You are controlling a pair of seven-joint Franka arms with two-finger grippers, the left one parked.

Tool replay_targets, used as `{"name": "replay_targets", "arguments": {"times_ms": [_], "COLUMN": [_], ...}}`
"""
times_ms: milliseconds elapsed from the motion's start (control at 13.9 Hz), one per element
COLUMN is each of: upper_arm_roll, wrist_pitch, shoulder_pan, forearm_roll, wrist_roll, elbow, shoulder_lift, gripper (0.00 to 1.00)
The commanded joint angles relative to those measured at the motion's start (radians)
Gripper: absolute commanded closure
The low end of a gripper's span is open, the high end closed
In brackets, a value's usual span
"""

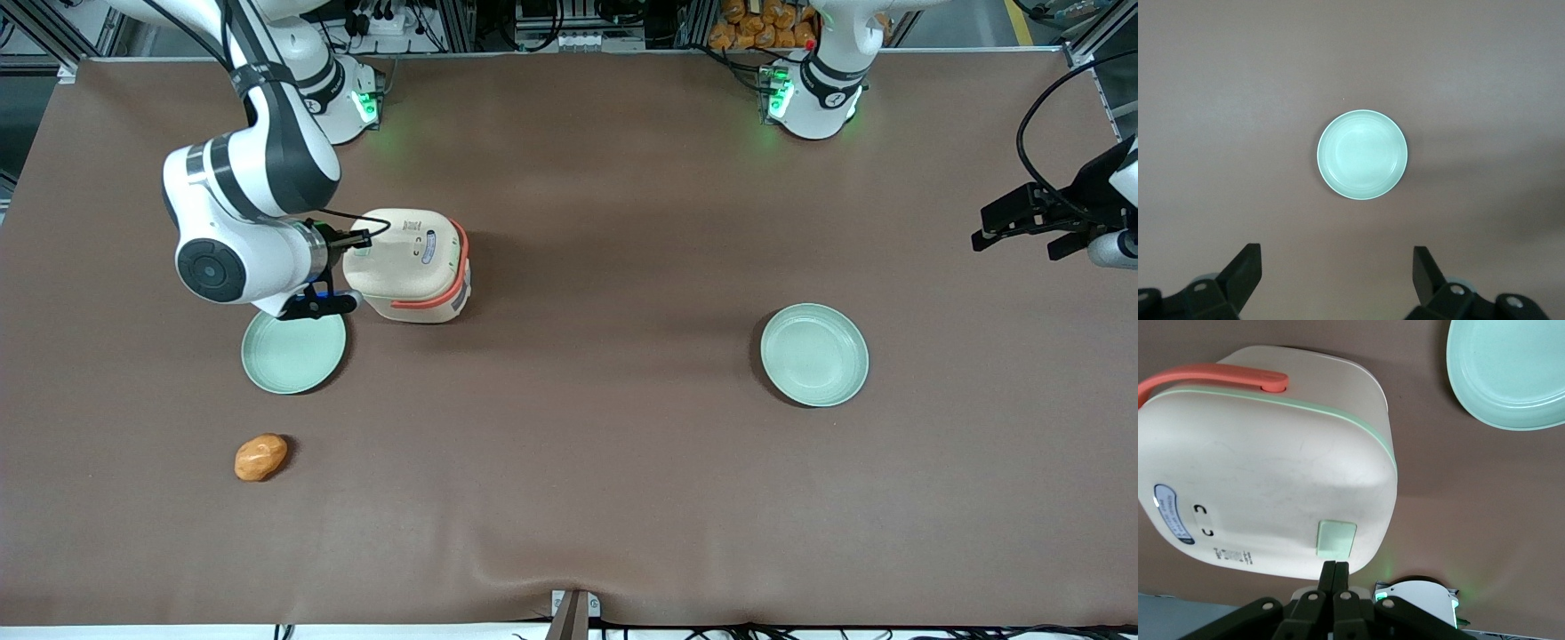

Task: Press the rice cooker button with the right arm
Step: 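Press down on the rice cooker's lid button with the right gripper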

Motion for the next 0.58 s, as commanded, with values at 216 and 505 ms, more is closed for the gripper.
{"name": "replay_targets", "arguments": {"times_ms": [216, 505], "upper_arm_roll": [-0.006, -0.006], "wrist_pitch": [0.013, 0.013], "shoulder_pan": [0.011, 0.012], "forearm_roll": [0.017, 0.017], "wrist_roll": [0.012, 0.002], "elbow": [-0.007, -0.007], "shoulder_lift": [0.033, 0.059], "gripper": [1.00, 1.00]}}
